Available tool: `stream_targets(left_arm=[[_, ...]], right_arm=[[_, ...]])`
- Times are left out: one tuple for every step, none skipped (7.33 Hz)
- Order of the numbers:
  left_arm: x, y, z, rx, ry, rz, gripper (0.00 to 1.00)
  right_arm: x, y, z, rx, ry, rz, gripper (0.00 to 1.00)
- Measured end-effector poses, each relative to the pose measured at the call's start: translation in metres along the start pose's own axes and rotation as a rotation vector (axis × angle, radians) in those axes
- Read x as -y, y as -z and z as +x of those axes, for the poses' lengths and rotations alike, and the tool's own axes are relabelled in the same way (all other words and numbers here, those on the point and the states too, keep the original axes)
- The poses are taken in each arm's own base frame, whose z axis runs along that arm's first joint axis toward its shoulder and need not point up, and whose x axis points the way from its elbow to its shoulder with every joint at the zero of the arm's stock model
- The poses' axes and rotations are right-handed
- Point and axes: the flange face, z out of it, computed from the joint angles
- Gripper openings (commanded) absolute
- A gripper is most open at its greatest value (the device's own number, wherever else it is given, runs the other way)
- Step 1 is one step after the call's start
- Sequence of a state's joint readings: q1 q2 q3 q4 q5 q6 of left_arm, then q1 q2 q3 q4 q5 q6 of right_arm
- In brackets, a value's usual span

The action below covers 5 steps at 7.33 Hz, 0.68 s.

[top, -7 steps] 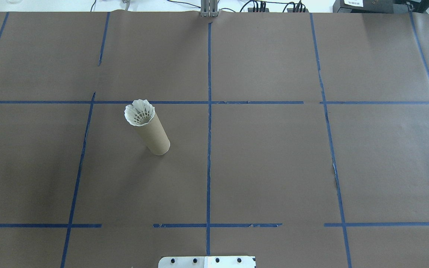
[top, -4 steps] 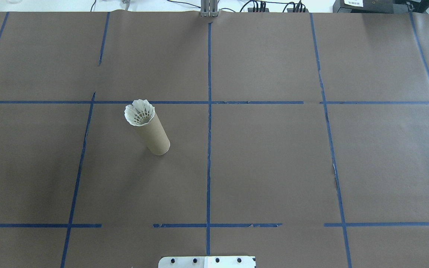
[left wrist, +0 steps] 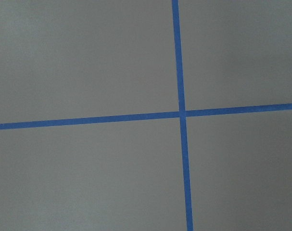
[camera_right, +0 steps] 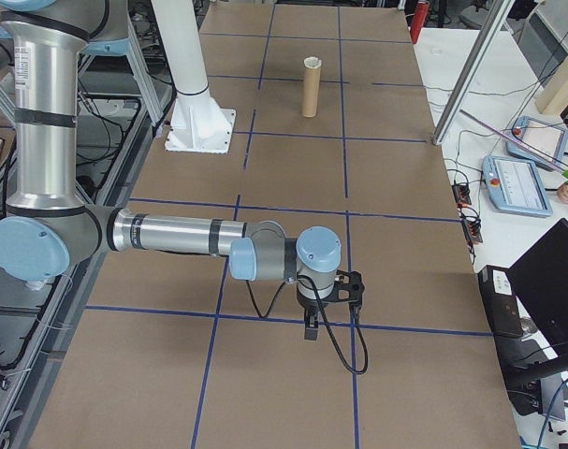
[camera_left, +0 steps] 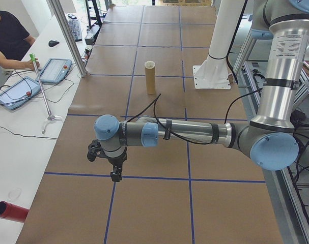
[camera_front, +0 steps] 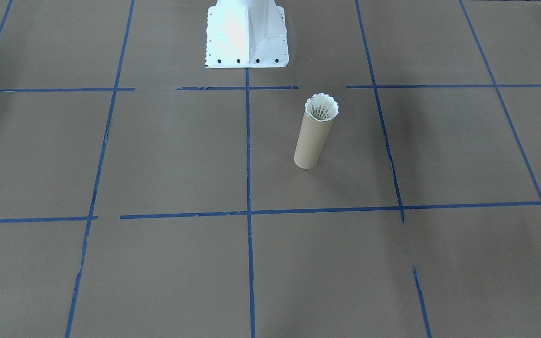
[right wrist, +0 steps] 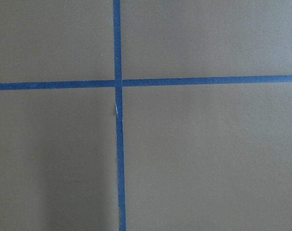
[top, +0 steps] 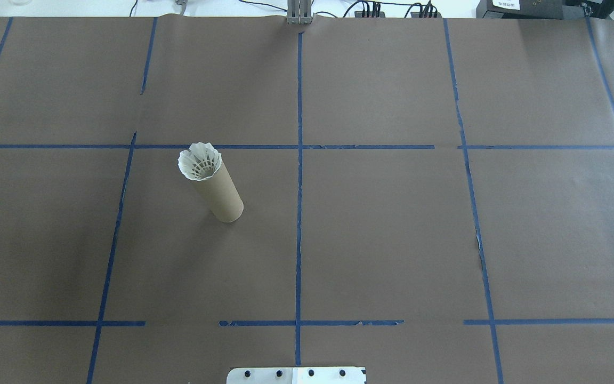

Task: Collect badminton balls into bucket

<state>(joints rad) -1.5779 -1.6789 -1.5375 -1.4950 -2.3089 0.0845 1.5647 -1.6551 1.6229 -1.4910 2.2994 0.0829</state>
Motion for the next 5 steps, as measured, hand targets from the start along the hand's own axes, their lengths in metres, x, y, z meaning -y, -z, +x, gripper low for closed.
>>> stream_targets(left_arm=[[0.0017,0.0015,0.0009,0.002,-0.002,0.003,1.0],[0.0027,0.0024,0.0014,0.003,-0.003,0.004,1.0],[0.0028,0.0035,0.001,0.003,-0.002,0.006,1.0],[0.0031,0.0049,0.0004,0.003,-0.001,0.008,1.0],[0.0031,0.0059,-0.0001,0.003,-0.001,0.01,1.0]], right_arm=[[0.0,0.0,0.0,0.0,0.0,0.0,1.0],[0.0,0.0,0.0001,-0.001,0.0,0.0,1.0],[0.0,0.0,0.0,0.0,0.0,0.0,1.0],[0.0,0.0,0.0,0.0,0.0,0.0,1.0],[0.0,0.0,0.0,0.0,0.0,0.0,1.0]])
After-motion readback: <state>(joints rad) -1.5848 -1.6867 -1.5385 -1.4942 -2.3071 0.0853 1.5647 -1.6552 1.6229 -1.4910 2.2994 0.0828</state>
